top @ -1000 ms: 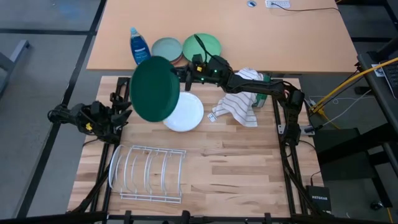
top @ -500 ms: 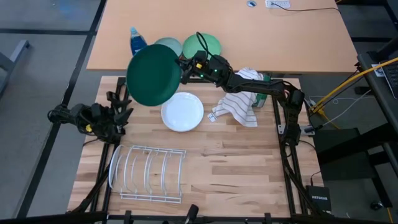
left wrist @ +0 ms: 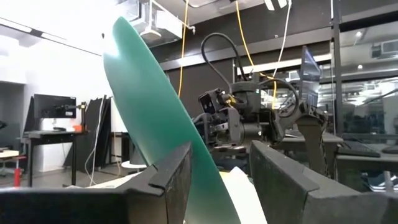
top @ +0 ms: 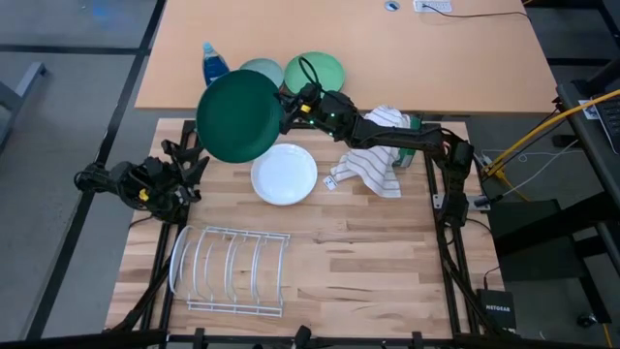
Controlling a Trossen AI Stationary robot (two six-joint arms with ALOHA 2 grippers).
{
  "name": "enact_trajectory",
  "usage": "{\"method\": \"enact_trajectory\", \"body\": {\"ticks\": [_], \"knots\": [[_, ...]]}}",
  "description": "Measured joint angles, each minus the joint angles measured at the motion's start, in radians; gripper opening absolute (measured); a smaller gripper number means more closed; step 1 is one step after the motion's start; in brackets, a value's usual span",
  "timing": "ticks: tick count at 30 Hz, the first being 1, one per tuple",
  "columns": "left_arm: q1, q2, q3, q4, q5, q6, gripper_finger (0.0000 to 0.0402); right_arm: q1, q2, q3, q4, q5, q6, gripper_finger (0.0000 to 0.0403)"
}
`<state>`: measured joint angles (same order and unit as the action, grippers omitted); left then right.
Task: Sort dishes
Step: Put the green plate in the white dish rack
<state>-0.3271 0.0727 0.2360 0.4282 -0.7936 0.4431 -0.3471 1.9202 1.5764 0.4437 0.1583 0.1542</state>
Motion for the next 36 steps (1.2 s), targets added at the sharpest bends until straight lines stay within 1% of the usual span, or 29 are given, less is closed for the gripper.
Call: {"method": "enact_trajectory", "body": {"ticks": [12,14,18,22,24,31,36], "knots": [[0.000,0.000,0.000,-0.002,-0.010,-0.018,0.0153,0.001,0.000,0.000,0.010,-0.001,-0.028,0.0008],[0.000,0.000,0.000,-0.002,-0.046,-0.043,0.0153,0.002,0.000,0.000,0.009,0.016,-0.029,0.0008],[0.000,0.000,0.000,-0.003,-0.152,-0.069,0.0153,0.003,0.000,0.000,0.000,0.027,-0.032,0.0008],[0.000,0.000,0.000,-0.003,-0.208,-0.070,0.0153,0.012,0.000,0.000,-0.023,0.055,-0.031,0.0009],[0.001,0.000,0.000,-0.002,-0.219,-0.071,0.0153,0.015,0.000,0.000,-0.050,0.074,-0.026,0.0009],[0.001,0.000,0.000,-0.013,-0.222,-0.088,0.0153,0.015,0.002,0.000,-0.181,0.120,0.108,0.0007],[0.000,0.000,0.000,-0.057,-0.217,-0.119,0.0152,0.010,0.002,0.000,-0.241,0.137,0.189,0.0007]]}}
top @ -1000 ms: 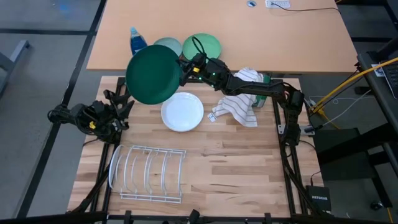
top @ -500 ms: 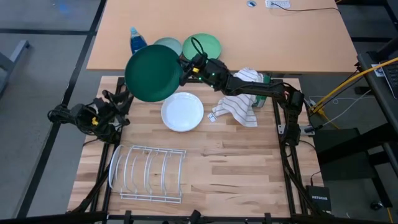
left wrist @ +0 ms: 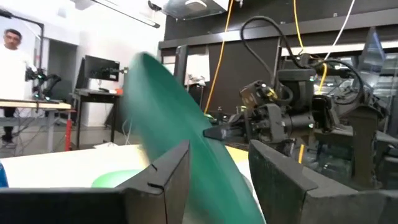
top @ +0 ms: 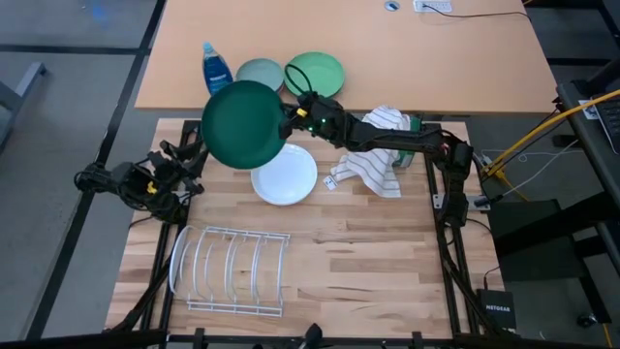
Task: Sort dishes
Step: Put the green plate in the white dish rack
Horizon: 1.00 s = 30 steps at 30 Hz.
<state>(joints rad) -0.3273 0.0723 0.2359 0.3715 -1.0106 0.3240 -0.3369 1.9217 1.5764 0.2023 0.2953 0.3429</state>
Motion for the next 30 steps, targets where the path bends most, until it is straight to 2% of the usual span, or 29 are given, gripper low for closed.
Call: {"method": "enact_trajectory", "body": {"ticks": [4,7,14,18,25,28,30], "knots": [[0.000,0.000,0.000,-0.022,0.001,-0.029,0.0153,-0.016,0.000,0.000,-0.063,-0.015,0.080,0.0007],[0.000,0.000,0.000,-0.026,0.001,-0.034,0.0153,-0.041,0.000,0.000,-0.093,-0.079,0.149,0.0007],[0.000,0.000,0.000,-0.023,0.043,-0.037,0.0153,-0.119,-0.007,0.000,-0.142,-0.360,0.358,0.0007],[0.000,0.000,0.000,-0.017,0.151,-0.036,0.0153,-0.163,-0.011,0.000,-0.212,-0.562,0.497,0.0007],[0.000,0.000,0.000,-0.015,0.434,0.034,0.0153,-0.187,-0.012,0.000,-0.386,-0.921,0.614,0.0007],[0.000,0.000,0.000,-0.016,0.533,0.091,0.0153,-0.175,-0.012,0.000,-0.491,-1.004,0.622,0.0007],[0.000,0.000,0.000,-0.016,0.567,0.133,0.0153,-0.160,-0.012,0.000,-0.568,-1.015,0.622,0.0007]]}}
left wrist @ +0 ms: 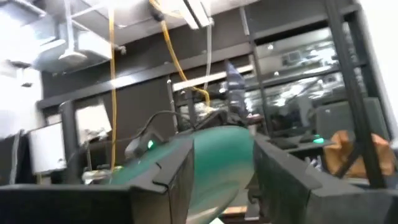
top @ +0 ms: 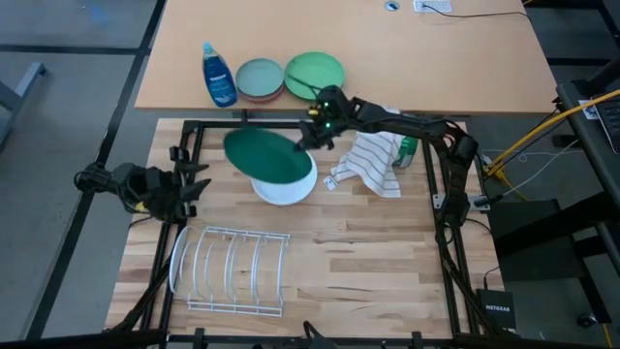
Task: Sort dishes
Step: Put the green plate in the white dish rack
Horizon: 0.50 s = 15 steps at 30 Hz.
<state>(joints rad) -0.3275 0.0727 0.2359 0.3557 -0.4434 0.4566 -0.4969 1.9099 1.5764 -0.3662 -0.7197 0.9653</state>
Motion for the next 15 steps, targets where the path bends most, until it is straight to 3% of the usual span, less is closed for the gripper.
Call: {"method": "enact_trajectory", "body": {"ticks": [5,10,15], "knots": [[0.000,0.000,0.000,0.000,0.006,0.046,0.0153,0.047,0.000,0.000,-0.152,-0.011,-0.002,0.0007],[0.000,0.000,0.001,-0.042,0.039,-0.071,0.0153,0.097,0.000,0.000,-0.177,-0.023,-0.001,0.0007],[0.000,0.000,0.002,-0.086,0.148,-0.223,0.0153,0.136,0.000,0.000,-0.178,-0.039,-0.001,0.0007]]}}
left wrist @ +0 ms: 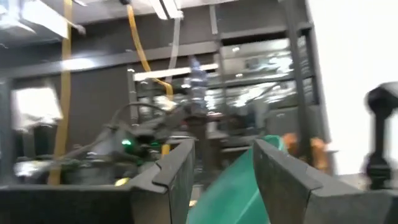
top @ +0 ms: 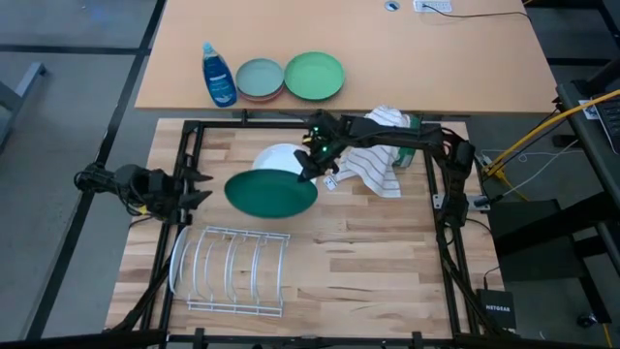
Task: Sort dishes
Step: Put the green plate in the white dish rack
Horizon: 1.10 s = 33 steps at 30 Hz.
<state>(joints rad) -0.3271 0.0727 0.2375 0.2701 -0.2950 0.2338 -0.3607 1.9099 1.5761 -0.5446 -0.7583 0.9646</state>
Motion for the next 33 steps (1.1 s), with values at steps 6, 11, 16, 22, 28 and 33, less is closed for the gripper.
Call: {"method": "enact_trajectory", "body": {"ticks": [6,11,16,22,28,33], "knots": [[0.000,0.000,0.000,-0.002,0.073,-0.128,0.0153,0.030,0.000,0.000,0.001,-0.011,0.001,0.0007],[0.000,0.000,0.000,-0.001,0.074,-0.143,0.0153,0.035,0.000,0.000,0.002,-0.012,0.000,0.0007],[0.001,0.000,0.000,0.002,0.073,-0.120,0.0153,0.033,0.000,0.000,0.004,-0.010,0.006,0.0007],[0.000,0.000,0.000,0.004,0.079,0.079,0.0153,0.033,0.000,0.000,0.004,-0.010,0.008,0.0007],[0.000,0.000,0.000,0.004,0.079,0.131,0.0153,0.033,0.000,0.000,0.004,-0.010,0.008,0.0007],[0.000,0.000,0.000,0.003,0.035,0.087,0.0153,0.033,0.000,0.000,0.004,-0.010,0.009,0.0007]]}}
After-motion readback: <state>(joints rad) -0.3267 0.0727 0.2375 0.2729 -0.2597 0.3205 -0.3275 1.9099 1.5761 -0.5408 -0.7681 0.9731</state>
